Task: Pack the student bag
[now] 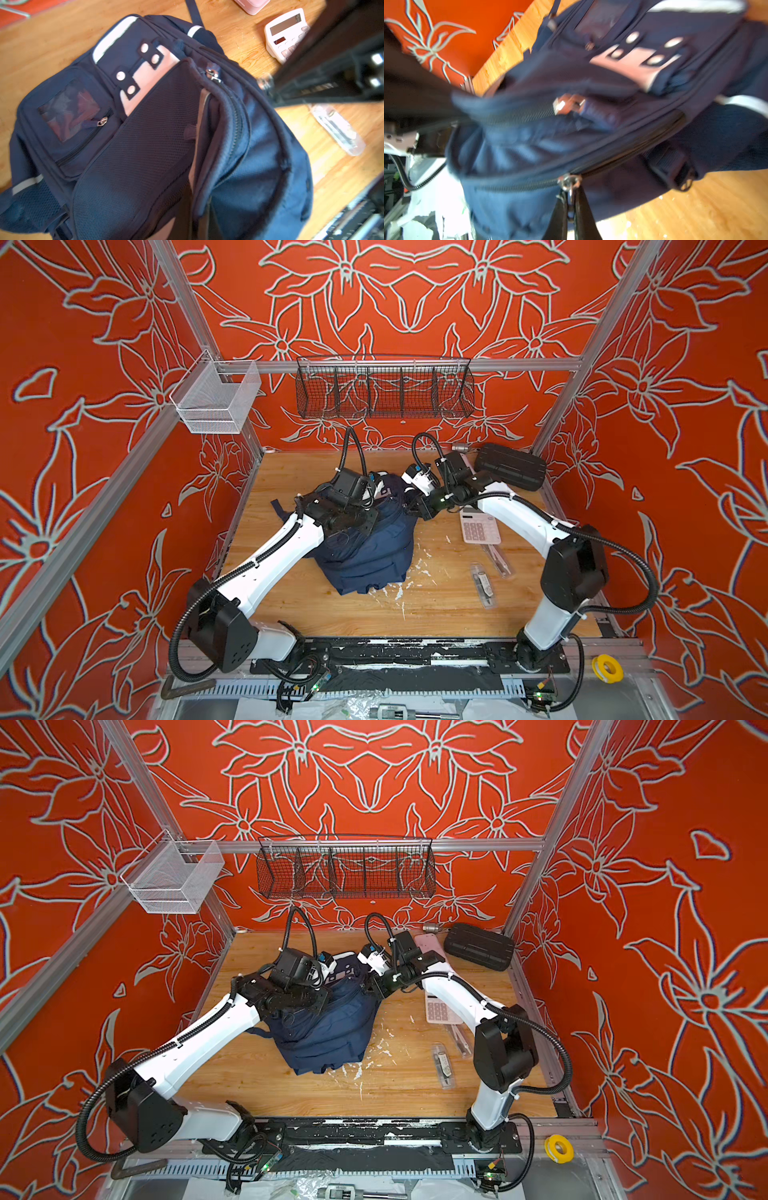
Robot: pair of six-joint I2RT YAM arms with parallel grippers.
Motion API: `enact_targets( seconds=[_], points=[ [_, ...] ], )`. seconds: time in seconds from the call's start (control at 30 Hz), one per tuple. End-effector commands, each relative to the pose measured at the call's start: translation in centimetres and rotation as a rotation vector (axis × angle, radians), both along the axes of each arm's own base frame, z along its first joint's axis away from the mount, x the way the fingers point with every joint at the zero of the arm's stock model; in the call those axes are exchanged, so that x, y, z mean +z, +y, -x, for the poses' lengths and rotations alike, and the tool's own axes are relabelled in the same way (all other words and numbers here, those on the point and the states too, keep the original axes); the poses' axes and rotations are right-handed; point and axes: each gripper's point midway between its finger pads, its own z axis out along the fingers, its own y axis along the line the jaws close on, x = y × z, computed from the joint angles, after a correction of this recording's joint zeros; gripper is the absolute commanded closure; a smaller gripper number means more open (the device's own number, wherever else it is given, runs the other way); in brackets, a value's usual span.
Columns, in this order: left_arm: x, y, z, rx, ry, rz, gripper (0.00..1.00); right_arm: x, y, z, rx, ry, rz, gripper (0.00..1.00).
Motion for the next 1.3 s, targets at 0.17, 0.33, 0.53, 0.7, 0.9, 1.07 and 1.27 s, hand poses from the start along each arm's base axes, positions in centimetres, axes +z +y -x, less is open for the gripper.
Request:
enact_targets(
  seconds=[0.17, 0.33, 0.53, 0.7, 0.9, 1.07, 1.27],
  points=[
    [1.2, -2.6, 1.6, 0.133, 0.167, 0.286, 1.0, 0.4, -1.1, -3.7, 0.057, -0.07, 0.117, 1.0],
    [1.1, -3.4, -1.2, 0.189, 0.154, 0.321, 1.0, 0.8, -1.0, -1.7, 0.093, -0.125, 0.146, 1.0],
    [1.2, -1.5, -3.2, 0.315, 0.143, 0.313, 1.0, 1.6, -1.3, 0.1, 0.039, -0.166, 0.126, 1.0],
    [1.1, 0.3, -4.2, 0.429, 0.126, 0.343, 1.0, 2.3, -0.2, 2.0, 0.049, -0.201, 0.106, 1.0],
    [0.9, -0.2, -5.6, 0.5, 0.144, 0.396, 1.0, 1.4, 1.2, 3.3, 0.023, -0.198, 0.127, 1.0],
    [0.9, 0.0, -6.4, 0.543, 0.143, 0.391, 1.0, 1.4, 3.0, 4.4, 0.01, -0.219, 0.099, 1.0],
    [1.3, 0.4, -7.0, 0.581, 0.116, 0.391, 1.0, 1.0, 5.2, 5.5, 0.028, -0.203, 0.072, 1.0]
  ],
)
